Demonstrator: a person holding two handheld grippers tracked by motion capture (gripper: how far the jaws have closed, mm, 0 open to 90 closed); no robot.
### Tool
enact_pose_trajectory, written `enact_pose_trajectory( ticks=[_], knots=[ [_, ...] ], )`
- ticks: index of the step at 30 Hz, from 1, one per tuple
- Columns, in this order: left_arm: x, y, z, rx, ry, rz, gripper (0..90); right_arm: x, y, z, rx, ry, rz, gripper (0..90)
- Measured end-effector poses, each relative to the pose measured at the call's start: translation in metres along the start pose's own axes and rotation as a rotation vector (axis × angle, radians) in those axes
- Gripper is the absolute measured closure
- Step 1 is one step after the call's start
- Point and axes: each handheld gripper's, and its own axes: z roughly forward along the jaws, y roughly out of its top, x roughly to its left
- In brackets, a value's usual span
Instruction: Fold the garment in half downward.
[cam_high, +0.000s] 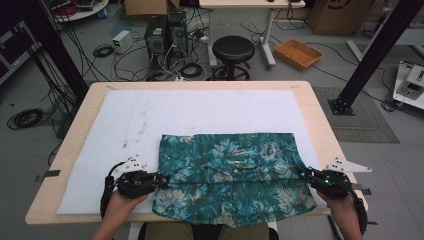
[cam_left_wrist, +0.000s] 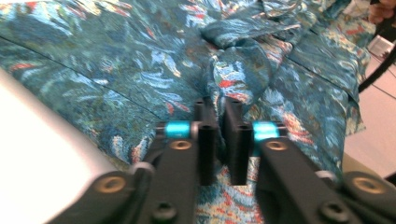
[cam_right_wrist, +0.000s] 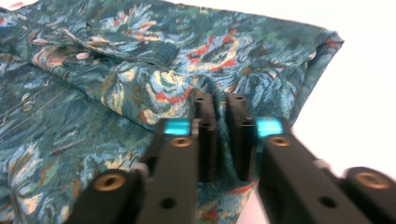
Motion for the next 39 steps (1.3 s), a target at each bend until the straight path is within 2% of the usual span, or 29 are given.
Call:
enact_pose_trajectory(
  ticks=[1,3,6,9,10,12,13,14,15,17,19,20,21,22,23,24,25,27,30,34,36,39],
  knots=[
    [0.004,0.002,-0.001,-0.024,0.019,-0.026,55.8,-0.001,0.003,-0.001,-0.022,-0.015,0.009,65.8],
    [0.012,0.008,-0.002,-0.057,0.080,-0.059,46.2,-0.007,0.009,-0.002,-0.053,-0.036,0.046,56.9],
    [0.027,0.017,0.003,-0.071,0.164,-0.103,45.0,-0.016,0.019,0.002,-0.078,-0.096,0.075,45.6],
    [0.038,0.026,0.014,-0.046,0.253,-0.146,45.0,-0.027,0.031,0.015,-0.045,-0.176,0.116,44.7],
    [0.041,0.028,0.019,-0.032,0.285,-0.154,45.0,-0.031,0.034,0.021,-0.031,-0.195,0.125,44.7],
    [0.047,0.031,0.028,-0.003,0.318,-0.169,45.1,-0.036,0.037,0.033,0.005,-0.210,0.139,44.9],
    [0.050,0.032,0.033,0.013,0.325,-0.184,45.3,-0.039,0.039,0.041,0.031,-0.219,0.144,45.6],
    [0.050,0.032,0.033,0.013,0.325,-0.184,45.4,-0.039,0.039,0.041,0.031,-0.219,0.144,45.6],
    [0.053,0.032,0.042,0.037,0.321,-0.195,45.8,-0.042,0.041,0.058,0.085,-0.226,0.137,49.4],
    [0.052,0.032,0.047,0.055,0.315,-0.194,47.5,-0.043,0.041,0.066,0.118,-0.230,0.135,51.6],
    [0.049,0.031,0.052,0.076,0.312,-0.174,50.9,-0.044,0.039,0.073,0.149,-0.237,0.134,55.6],
    [0.047,0.030,0.052,0.081,0.326,-0.148,53.1,-0.044,0.038,0.075,0.161,-0.232,0.131,58.5],
    [0.046,0.030,0.053,0.084,0.318,-0.141,59.2,-0.043,0.036,0.077,0.166,-0.230,0.131,59.2],
    [0.045,0.028,0.054,0.085,0.313,-0.145,68.6,-0.042,0.035,0.077,0.157,-0.242,0.124,61.5],
    [0.044,0.028,0.054,0.085,0.321,-0.137,73.1,-0.042,0.034,0.076,0.158,-0.246,0.121,67.6],
    [0.044,0.028,0.054,0.086,0.310,-0.133,84.6,-0.042,0.034,0.074,0.161,-0.239,0.119,75.4],
    [0.045,0.028,0.054,0.085,0.308,-0.135,85.4,-0.044,0.035,0.073,0.166,-0.204,0.134,83.6],
    [0.047,0.029,0.053,0.071,0.296,-0.148,86.1,-0.044,0.037,0.073,0.175,-0.195,0.115,86.8],
    [0.056,0.033,0.051,0.030,0.282,-0.190,86.4,-0.045,0.041,0.076,0.158,-0.199,0.109,87.5],
    [0.065,0.043,0.055,0.024,0.285,-0.205,86.5,-0.052,0.046,0.080,0.098,-0.194,0.137,87.6],
    [0.067,0.046,0.057,0.025,0.288,-0.207,86.5,-0.053,0.048,0.082,0.098,-0.200,0.141,87.6],
    [0.078,0.057,0.064,0.014,0.306,-0.229,86.5,-0.059,0.060,0.090,0.085,-0.208,0.147,87.6]
  ],
)
